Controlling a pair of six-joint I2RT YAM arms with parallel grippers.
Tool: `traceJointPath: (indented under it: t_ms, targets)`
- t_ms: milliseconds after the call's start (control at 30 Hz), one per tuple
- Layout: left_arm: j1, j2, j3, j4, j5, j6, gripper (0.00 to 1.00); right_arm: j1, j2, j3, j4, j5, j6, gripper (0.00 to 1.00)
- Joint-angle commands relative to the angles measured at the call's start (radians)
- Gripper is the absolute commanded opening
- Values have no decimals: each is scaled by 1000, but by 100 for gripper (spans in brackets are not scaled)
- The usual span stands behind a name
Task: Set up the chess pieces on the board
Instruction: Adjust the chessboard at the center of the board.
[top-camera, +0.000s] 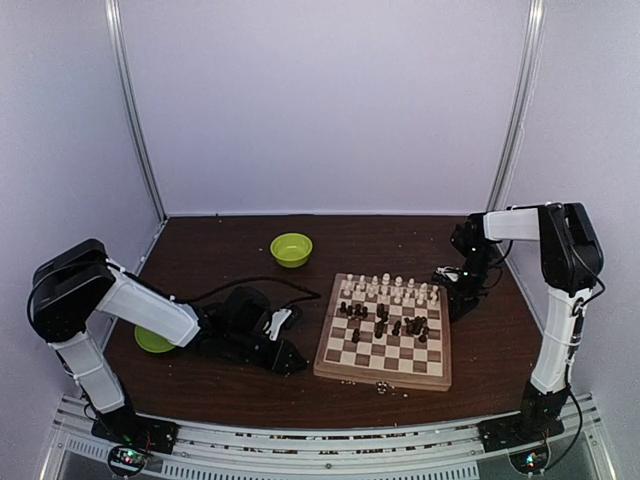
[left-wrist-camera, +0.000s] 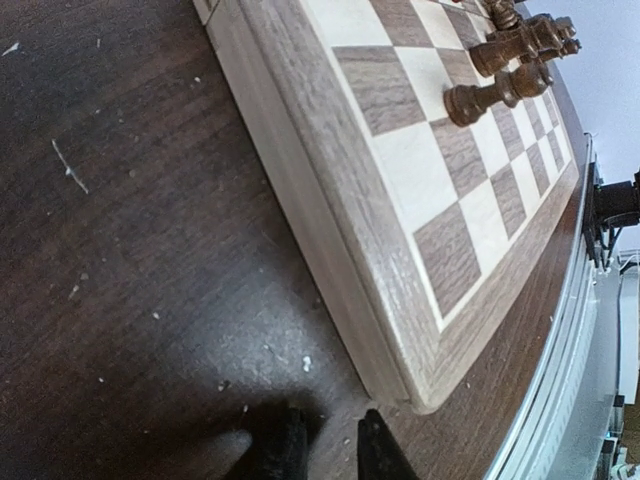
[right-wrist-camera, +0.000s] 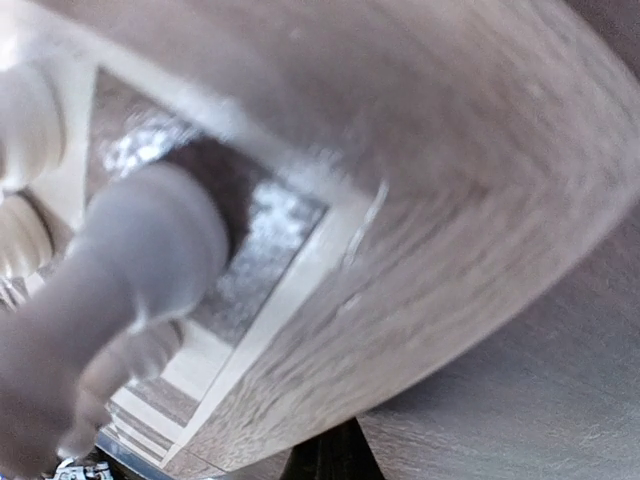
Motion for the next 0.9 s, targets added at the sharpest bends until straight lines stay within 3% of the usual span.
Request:
traceJointPath:
  t_ms: [0, 533, 867]
  targets:
    - [-11, -16, -22, 2, -41, -14, 20, 67, 15, 45, 5, -33, 1, 2]
    - [-11, -183, -75, -151, -146, -14, 21, 221, 47, 85, 27, -79, 15, 4]
    - [-24, -166, -61, -169, -94, 17, 22, 220, 34, 92, 77, -115, 29, 4]
